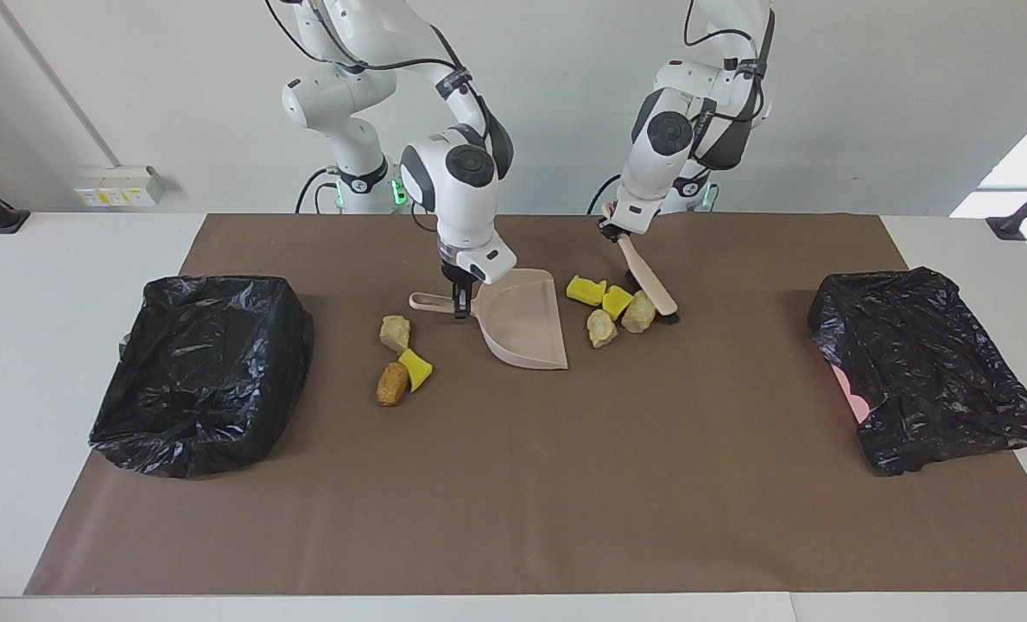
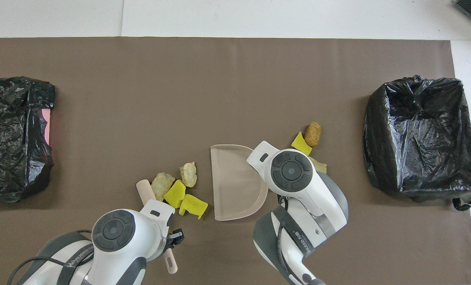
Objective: Sweep and dump trash in bin
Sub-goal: 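Sweep the yellow pieces and rocks into the dustpan with the left gripper, then carry the dustpan with the right gripper while the left gripper drops the brush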
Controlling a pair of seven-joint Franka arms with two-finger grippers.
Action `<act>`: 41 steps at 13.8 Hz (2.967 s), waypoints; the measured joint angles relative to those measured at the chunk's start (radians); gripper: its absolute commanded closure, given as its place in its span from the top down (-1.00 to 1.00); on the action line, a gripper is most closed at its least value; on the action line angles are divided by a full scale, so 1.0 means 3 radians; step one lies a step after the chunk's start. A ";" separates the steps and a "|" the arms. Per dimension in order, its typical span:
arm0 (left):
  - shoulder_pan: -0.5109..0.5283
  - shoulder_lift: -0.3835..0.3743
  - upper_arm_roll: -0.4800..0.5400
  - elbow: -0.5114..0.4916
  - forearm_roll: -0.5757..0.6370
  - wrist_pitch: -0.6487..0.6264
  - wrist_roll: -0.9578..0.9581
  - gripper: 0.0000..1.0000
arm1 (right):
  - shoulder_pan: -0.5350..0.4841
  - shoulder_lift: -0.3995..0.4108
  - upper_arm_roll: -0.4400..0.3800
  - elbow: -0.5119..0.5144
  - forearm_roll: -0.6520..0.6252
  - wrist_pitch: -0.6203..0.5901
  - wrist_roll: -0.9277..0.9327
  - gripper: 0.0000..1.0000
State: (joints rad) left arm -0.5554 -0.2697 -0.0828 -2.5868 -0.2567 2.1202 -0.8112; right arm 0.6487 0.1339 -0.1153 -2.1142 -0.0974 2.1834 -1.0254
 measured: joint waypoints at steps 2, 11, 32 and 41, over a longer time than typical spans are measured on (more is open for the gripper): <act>-0.0111 0.0114 0.0000 0.0124 -0.0073 0.0125 0.0056 -1.00 | 0.0000 0.0000 0.0000 0.0000 0.0000 0.0002 0.0000 -1.00; -0.0528 0.0404 -0.0013 0.0585 -0.0270 0.0249 0.0989 -1.00 | 0.0000 0.0000 -0.0001 -0.0001 0.0000 0.0003 0.0000 -1.00; -0.0399 0.0500 0.0065 0.0892 0.0470 -0.0482 0.0451 -1.00 | -0.0172 -0.0082 -0.0028 0.0115 -0.0021 -0.0153 -0.0096 -1.00; -0.1363 0.0270 -0.0017 0.0367 0.0464 0.0022 -0.0495 -1.00 | -0.1344 -0.0316 -0.0058 0.0867 -0.0022 -0.1038 -0.1375 -1.00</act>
State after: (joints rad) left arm -0.9644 -0.1888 -0.0880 -2.4767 -0.1176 2.1268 -0.9598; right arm 0.2454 0.0393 -0.1326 -1.8540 -0.1038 1.8720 -1.4379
